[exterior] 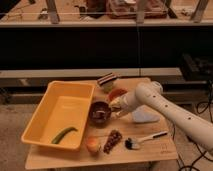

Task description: Place fork in tray

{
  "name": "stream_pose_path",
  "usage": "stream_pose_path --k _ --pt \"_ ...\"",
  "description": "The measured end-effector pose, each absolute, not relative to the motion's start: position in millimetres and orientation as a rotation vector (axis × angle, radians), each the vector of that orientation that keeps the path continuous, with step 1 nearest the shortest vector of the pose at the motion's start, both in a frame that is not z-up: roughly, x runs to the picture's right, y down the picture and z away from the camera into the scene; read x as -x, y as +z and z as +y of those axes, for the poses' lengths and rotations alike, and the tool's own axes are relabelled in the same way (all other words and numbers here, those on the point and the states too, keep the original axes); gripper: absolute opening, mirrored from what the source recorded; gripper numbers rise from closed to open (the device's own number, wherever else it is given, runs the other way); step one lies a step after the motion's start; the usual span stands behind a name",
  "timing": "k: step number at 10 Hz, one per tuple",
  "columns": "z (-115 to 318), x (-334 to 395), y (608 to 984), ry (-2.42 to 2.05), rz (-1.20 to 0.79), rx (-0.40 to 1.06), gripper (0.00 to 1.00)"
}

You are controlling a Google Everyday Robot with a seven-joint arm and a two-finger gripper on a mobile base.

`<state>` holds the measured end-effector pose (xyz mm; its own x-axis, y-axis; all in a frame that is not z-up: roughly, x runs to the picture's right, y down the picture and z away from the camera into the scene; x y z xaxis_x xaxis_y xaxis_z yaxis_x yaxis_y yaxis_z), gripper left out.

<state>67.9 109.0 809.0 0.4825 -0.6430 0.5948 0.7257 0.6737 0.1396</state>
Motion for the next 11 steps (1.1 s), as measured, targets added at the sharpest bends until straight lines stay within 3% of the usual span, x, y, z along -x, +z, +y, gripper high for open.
stream_pose_path --k 11 --pt "107.1 -65.5 818.2 -0.855 -0.628 0.112 0.44"
